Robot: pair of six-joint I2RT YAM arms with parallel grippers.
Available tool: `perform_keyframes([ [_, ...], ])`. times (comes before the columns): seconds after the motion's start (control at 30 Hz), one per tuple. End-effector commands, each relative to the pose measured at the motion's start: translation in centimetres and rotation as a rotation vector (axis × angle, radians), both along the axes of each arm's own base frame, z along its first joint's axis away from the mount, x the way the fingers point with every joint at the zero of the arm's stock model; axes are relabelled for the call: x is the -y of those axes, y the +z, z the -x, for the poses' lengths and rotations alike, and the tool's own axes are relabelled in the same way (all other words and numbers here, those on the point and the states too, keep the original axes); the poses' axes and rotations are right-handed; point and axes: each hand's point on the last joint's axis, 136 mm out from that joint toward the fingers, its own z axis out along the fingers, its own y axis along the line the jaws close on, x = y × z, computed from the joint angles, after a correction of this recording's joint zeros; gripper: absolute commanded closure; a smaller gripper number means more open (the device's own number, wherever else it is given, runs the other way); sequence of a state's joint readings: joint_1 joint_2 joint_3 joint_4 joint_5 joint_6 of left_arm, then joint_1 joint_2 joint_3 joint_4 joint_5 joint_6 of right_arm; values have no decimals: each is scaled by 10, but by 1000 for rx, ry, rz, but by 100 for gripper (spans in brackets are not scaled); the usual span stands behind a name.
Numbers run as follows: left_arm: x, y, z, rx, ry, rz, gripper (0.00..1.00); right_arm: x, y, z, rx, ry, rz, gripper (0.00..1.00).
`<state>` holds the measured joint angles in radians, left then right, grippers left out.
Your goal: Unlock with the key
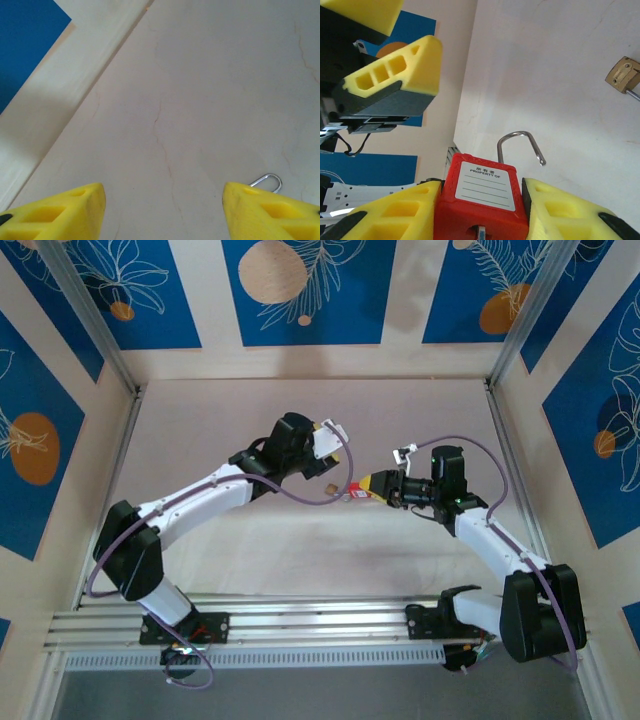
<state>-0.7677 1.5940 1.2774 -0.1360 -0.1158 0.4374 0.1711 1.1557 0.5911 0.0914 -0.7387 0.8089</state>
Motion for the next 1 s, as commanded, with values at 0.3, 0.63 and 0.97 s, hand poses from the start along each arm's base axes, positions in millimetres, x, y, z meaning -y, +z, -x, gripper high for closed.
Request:
perform_keyframes([
  [0.3, 12, 10, 55, 278, -114, 129, 27, 2, 11, -17, -19, -75, -7, 73],
  [0.63, 55, -1, 88, 417, -207, 37, 20, 2, 3, -19, -65, -121, -4, 73],
  [0.97, 73, -22, 82, 441, -233, -59, 18, 1, 7, -17, -58, -125, -9, 74],
])
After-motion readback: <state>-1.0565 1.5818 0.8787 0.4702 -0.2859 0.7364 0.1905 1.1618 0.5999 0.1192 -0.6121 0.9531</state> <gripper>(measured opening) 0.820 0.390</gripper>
